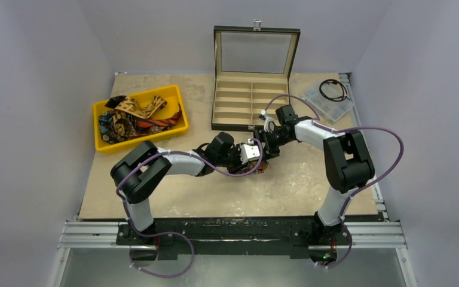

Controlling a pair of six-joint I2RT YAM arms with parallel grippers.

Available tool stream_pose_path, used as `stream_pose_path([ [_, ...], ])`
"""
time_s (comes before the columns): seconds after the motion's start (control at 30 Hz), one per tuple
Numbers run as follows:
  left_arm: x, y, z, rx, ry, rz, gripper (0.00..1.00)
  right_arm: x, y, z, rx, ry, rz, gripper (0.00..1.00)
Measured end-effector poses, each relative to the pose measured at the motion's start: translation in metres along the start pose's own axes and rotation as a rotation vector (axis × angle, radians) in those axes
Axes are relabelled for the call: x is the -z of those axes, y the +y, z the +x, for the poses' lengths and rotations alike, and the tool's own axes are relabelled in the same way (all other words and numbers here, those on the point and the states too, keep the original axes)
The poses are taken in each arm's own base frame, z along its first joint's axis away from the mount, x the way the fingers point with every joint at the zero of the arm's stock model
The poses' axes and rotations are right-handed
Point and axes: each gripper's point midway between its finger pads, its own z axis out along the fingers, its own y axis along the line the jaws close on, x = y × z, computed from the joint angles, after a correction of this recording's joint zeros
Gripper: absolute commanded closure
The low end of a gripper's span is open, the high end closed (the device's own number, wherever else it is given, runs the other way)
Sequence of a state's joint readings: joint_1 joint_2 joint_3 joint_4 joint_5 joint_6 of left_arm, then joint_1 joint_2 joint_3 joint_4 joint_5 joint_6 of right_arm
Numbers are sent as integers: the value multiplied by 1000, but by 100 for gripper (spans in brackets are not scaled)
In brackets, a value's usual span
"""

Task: Roll the ties
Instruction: Roll the tie at the center of the board.

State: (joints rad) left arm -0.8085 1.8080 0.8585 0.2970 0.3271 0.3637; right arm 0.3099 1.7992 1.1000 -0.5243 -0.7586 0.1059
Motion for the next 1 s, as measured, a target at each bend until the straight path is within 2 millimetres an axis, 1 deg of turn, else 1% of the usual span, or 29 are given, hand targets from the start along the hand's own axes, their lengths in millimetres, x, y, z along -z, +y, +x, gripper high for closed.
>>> stream_pose_path([
  [0.03, 0, 0, 0, -1, 1, 0, 82, -1, 1, 0, -2, -3, -6, 39],
  [0.1, 0, 0, 0, -7, 2, 1, 81, -4, 4, -1, -7, -8, -20, 47],
  [0.13, 0, 0, 0, -13, 3, 2, 80, -5, 5, -1, -6, -8, -22, 54],
  [0.2, 0, 0, 0, -17, 4, 4, 76, -9, 7, -1, 0, -6, -27, 78],
  [0.23, 0, 0, 0, -19, 4, 4, 72, -12, 6, -1, 2, -3, -29, 91],
  [0.27, 0, 0, 0, -20, 5, 5, 68, -15, 5, 0, -1, 5, -32, 100],
  [0.4, 0, -3, 1, -15, 10, 17, 53, -18, 5, 3, -9, 21, -49, 100],
  [0.5, 1, -4, -1, -4, -1, 29, 47, -20, 2, 5, 0, 31, -46, 100],
  [0.63, 2, -7, -3, 36, -34, 55, 41, -21, -3, 7, -13, 48, -42, 100],
  [0.8, 3, -10, -13, 85, -92, 89, 37, -20, -11, 7, -34, 65, -2, 100],
  [1.0, 3, -11, -24, 96, -143, 109, 37, -23, -25, 8, -63, 96, 62, 100],
])
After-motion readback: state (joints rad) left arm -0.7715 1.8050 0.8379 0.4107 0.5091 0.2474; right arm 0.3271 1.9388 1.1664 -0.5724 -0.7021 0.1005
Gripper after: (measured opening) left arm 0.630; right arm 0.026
